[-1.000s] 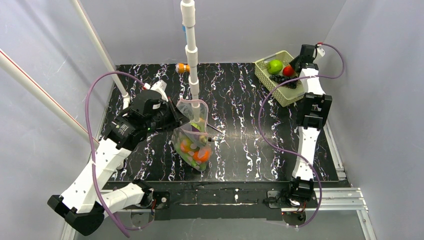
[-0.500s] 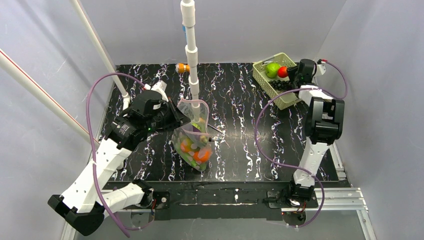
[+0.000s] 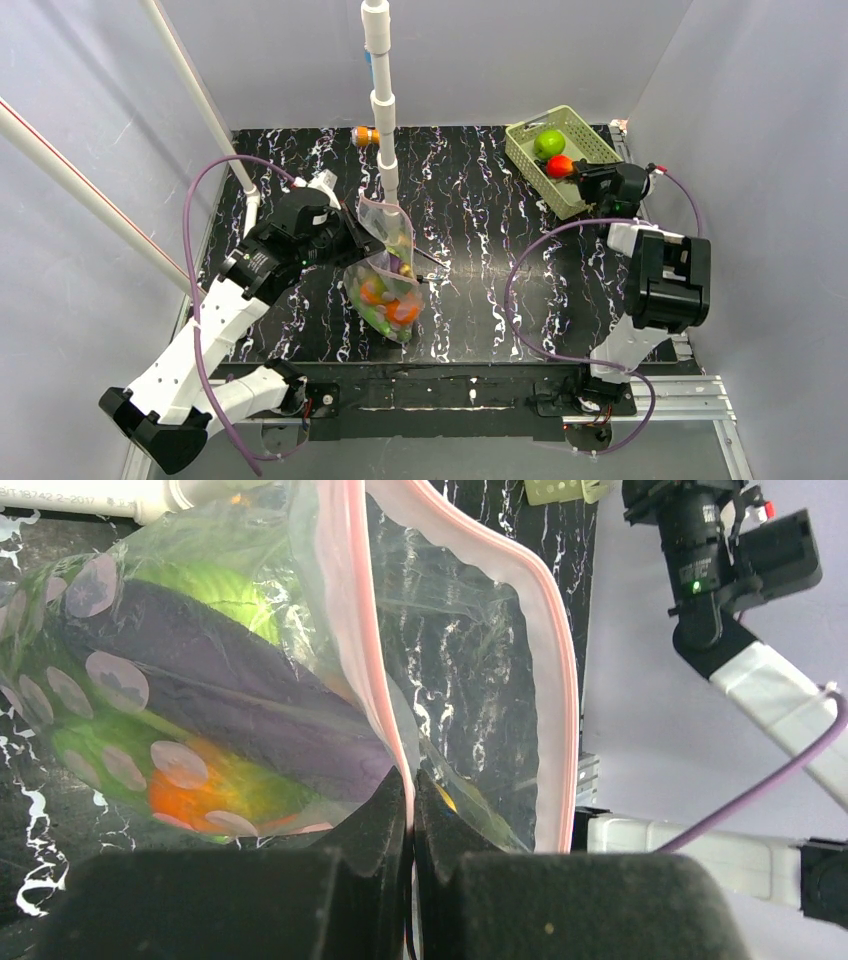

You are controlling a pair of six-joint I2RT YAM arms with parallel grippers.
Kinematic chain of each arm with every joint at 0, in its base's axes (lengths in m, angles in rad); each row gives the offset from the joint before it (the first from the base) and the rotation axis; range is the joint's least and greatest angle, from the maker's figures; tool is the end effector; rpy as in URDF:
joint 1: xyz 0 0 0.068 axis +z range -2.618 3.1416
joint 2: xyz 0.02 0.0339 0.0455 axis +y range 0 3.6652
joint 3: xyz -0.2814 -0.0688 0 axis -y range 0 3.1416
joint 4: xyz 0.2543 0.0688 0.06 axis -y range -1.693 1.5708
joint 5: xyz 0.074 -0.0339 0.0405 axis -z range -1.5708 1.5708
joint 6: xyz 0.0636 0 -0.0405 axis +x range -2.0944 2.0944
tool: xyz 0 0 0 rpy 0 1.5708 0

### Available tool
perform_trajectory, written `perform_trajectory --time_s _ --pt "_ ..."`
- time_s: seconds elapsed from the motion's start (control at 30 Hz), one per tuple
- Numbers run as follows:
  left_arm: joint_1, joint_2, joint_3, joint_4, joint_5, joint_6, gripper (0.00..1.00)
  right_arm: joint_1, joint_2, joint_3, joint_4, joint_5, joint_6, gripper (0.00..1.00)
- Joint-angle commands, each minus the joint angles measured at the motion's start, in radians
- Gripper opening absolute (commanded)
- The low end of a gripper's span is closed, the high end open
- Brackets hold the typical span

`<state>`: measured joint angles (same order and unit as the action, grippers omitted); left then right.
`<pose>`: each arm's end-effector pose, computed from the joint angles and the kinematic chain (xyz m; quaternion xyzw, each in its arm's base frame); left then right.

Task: Place the food in the zip-top bag and seal the zipper
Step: Pick up the fake fruit from the bin, then place the fake fruit in the zipper food storage bag.

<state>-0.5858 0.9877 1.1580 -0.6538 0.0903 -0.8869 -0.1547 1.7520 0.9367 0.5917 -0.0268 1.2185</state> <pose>0.1861 -0.1303 0.3868 -0.1051 0.8488 -0.3757 0.3569 0.4181 -0.0635 0.2158 0.4889 0.6097 0.3254 0.5323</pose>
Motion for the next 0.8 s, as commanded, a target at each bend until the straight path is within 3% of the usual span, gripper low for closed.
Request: perform_trajectory --time_s 0.0,0.2,0.37,0.57,0.77 --pt "-0.003 0.003 -0.001 0.016 0.014 -0.006 0.0 0.009 -0.173 -0.103 0.147 -0.169 0.073 0.01" --pt "-0.003 -0.017 -0.006 0.022 -0.009 -0.008 0.0 0.096 -0.365 -0.175 0.058 -0.288 0.084 0.01" --pt "-0.003 -0.035 -0.011 0.02 -0.034 -0.009 0.0 0.315 -0.52 -0.109 -0.058 -0.344 0.006 0.01" --pt "-0.003 -0.023 0.006 0.011 -0.014 -0.016 0.0 0.597 -0.666 0.084 -0.298 -0.238 -0.279 0.01" --pt "-0.003 -0.008 0.019 0.034 0.015 -0.029 0.0 0.829 -0.616 0.231 -0.421 -0.148 -0.463 0.01"
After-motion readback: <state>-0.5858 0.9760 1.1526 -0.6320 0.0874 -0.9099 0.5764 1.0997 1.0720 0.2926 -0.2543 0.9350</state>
